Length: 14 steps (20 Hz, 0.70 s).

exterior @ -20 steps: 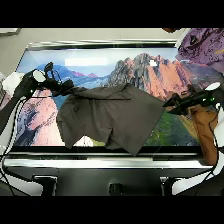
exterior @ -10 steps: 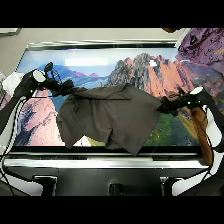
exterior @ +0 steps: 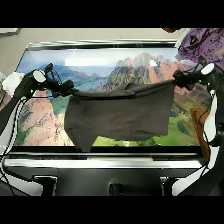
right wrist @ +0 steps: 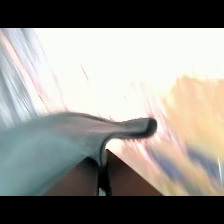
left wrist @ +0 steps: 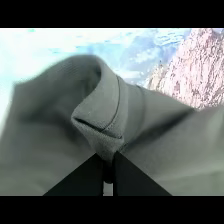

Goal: Fold the clothes and pants, and hang the long-sleeved shirts on hangers.

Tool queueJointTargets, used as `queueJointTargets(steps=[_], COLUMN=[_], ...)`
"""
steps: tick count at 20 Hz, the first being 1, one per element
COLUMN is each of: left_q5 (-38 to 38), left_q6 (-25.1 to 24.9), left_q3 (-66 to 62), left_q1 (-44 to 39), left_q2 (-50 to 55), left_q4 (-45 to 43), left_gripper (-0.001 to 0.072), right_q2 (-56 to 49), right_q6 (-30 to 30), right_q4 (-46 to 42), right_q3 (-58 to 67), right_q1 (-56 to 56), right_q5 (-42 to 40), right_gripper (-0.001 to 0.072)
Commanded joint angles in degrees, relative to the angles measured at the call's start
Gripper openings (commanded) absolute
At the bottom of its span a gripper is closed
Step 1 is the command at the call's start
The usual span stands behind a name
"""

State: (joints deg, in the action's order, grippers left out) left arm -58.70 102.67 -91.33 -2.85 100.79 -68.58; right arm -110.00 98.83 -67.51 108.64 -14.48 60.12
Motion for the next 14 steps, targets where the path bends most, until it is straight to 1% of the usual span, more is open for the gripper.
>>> queueJointTargets(steps=[1, 3, 7, 8, 9, 10, 11, 12, 13, 14], left_q5=[-0.5, -0.5, -0.5, -0.5, -1.1, -2.9, -5.8, -9.2, -11.9, -14.9], left_q6=[0.5, 0.9, 1.1, 2.3, 4.1, 4.9, 4.2, 2.1, 0.1, -1.9], left_q3=[0.0, 0.0, 0.0, 0.0, -0.2, -0.9, -1.8, -2.7, -2.7, -2.5], left_q1=[0.0, 0.0, 0.2, 0.5, 1.3, 2.6, 4.3, 6.5, 8.8, 11.3], left_q2=[0.3, 0.7, 0.8, 0.6, 0.3, -0.1, -0.7, -1.7, -3.2, -5.0], left_q4=[0.0, 0.0, 0.0, 0.0, 0.0, 0.0, 0.0, 0.0, 0.0, 0.0], left_gripper=[0.0021, 0.0021, 0.0024, 0.0114, 0.0505, 0.0713, 0.0716, 0.0716, 0.0716, 0.0715], right_q2=[-4.4, -5.8, -6.9, -6.5, -5.7, -4.3, -2.9, -1.3, 0.1, 1.4], right_q6=[5.5, 7.1, 7.1, 7.1, 7.1, 7.0, 6.4, 3.6, 1.2, -0.7], right_q4=[0.1, 2.1, 3.3, 4.2, 5.4, 6.8, 7.9, 9.8, 11.1, 11.5], right_q3=[9.0, 9.0, 8.9, 9.0, 9.0, 9.0, 8.9, 8.9, 8.9, 8.9], right_q1=[1.6, 3.3, 5.7, 5.4, 4.6, 3.1, 1.2, -1.5, -4.4, -7.4], right_q5=[-5.9, -7.8, -4.6, -3.8, -2.4, -0.2, 2.7, 6.8, 11.5, 16.9], right_gripper=[0.0035, 0.0035, 0.0042, 0.0116, 0.0208, 0.0255, 0.0353, 0.0387, 0.0394, 0.0421])
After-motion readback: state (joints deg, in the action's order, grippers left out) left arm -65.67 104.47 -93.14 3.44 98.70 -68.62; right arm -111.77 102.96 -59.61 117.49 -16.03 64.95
